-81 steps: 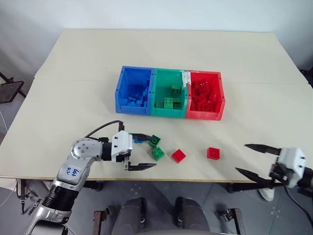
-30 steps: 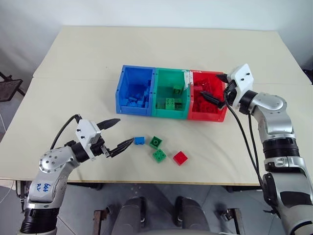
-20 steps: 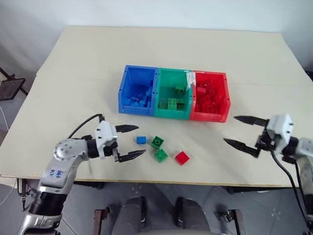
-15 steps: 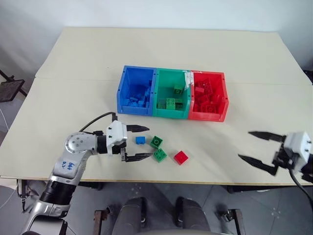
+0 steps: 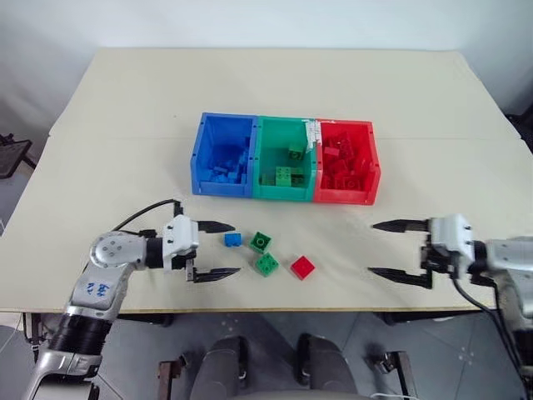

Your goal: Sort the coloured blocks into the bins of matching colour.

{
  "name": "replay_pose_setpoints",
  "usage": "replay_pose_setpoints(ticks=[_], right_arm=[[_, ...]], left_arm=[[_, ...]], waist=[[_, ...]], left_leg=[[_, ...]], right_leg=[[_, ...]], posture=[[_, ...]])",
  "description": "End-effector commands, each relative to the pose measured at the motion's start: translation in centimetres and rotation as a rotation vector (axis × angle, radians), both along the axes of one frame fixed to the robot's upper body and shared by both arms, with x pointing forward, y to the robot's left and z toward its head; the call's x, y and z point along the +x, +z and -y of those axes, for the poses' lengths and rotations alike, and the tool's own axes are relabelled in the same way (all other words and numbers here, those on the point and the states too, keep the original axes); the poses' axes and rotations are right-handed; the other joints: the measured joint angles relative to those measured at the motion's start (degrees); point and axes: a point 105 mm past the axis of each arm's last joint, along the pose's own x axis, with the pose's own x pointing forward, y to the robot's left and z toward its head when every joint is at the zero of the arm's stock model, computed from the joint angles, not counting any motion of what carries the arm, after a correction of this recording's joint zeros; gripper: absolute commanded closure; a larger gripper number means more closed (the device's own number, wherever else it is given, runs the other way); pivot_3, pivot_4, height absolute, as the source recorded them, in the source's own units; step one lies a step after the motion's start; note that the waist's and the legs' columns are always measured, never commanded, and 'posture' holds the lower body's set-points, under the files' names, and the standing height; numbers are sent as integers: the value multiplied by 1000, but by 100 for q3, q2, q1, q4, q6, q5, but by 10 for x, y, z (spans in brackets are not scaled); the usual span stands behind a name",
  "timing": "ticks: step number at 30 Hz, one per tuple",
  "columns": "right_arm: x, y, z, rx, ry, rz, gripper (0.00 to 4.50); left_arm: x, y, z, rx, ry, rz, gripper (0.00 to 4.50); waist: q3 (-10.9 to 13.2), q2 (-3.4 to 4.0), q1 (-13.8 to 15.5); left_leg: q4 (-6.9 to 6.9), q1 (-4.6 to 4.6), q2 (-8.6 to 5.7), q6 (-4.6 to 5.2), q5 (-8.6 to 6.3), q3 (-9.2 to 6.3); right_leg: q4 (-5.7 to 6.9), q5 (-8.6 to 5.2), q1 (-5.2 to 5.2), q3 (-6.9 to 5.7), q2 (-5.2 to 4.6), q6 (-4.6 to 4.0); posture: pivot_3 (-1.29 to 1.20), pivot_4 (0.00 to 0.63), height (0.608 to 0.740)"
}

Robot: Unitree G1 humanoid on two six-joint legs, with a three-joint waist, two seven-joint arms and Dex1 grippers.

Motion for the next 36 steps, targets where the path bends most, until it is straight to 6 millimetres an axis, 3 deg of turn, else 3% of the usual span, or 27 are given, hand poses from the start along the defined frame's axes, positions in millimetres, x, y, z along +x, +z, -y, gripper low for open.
replay_pose_setpoints(ticks=[1, 6, 12, 15, 21, 22, 23, 28, 32, 36], right_arm=[[-2, -1, -32, -43, 176, -45, 34], [2, -12, -65, -131, 359, -88, 34], [5, -37, -79, -215, 452, -119, 34], [8, -40, -82, -207, 444, -113, 663], [6, -39, -78, -187, 432, -100, 2713], [7, -37, -75, -172, 412, -97, 3035], [7, -34, -73, -151, 390, -89, 3070], [33, 13, -50, 145, 62, -11, 3070], [57, 41, -30, 282, -170, 76, 3070], [89, 67, -6, 326, -402, 195, 3070]], left_arm=[[-7, 12, -14, -10, 57, 65, 0], [-24, 12, -23, -13, 109, 84, 0], [-37, 9, -20, -24, 150, 65, 0], [-39, 9, -20, -25, 160, 59, 0], [-38, 7, -18, -27, 158, 55, 0], [-37, 7, -17, -31, 154, 54, 0], [-36, 7, -15, -36, 148, 54, 0], [-20, 25, 0, -172, 155, 23, 0], [-4, 36, 11, -273, 217, -33, 0], [5, 55, 31, -314, 198, 33, 0]], waist=[[0, 0, -4], [0, 0, 26], [0, 0, -1], [0, 0, -4], [0, 0, -4], [0, 0, -3], [0, 0, 9], [0, 0, 25], [-1, -1, 5], [0, -1, -2]], left_leg=[[2, -1, 1, 0, -3, 0], [23, -12, 5, 4, -28, -2], [26, -13, 7, 2, -37, 9], [26, -12, 9, 1, -38, 20], [31, -12, 11, 1, -38, 28], [30, -12, 11, 1, -38, 29], [31, -12, 12, 0, -39, 30], [38, -17, 11, 1, -39, 31], [43, -11, 13, -1, -40, 34], [44, -19, 11, -1, -39, 53]], right_leg=[[0, 0, -1, 0, 0, 0], [1, 0, -2, -5, -2, 1], [0, 1, -6, -12, -3, 2], [9, 0, -16, -8, -1, 2], [28, 0, -28, 0, -1, 2], [29, 0, -30, 1, -1, 2], [30, 0, -31, 2, -1, 1], [31, 0, -32, 5, -2, 1], [44, 0, -31, 11, -1, 1], [67, 0, -58, 28, -1, 1]], posture=[[0, 150, 740], [0, 150, 740], [0, 150, 740], [0, 150, 740], [0, 150, 740], [0, 150, 740], [0, 150, 740], [0, 150, 740], [0, 150, 740], [0, 150, 740]])
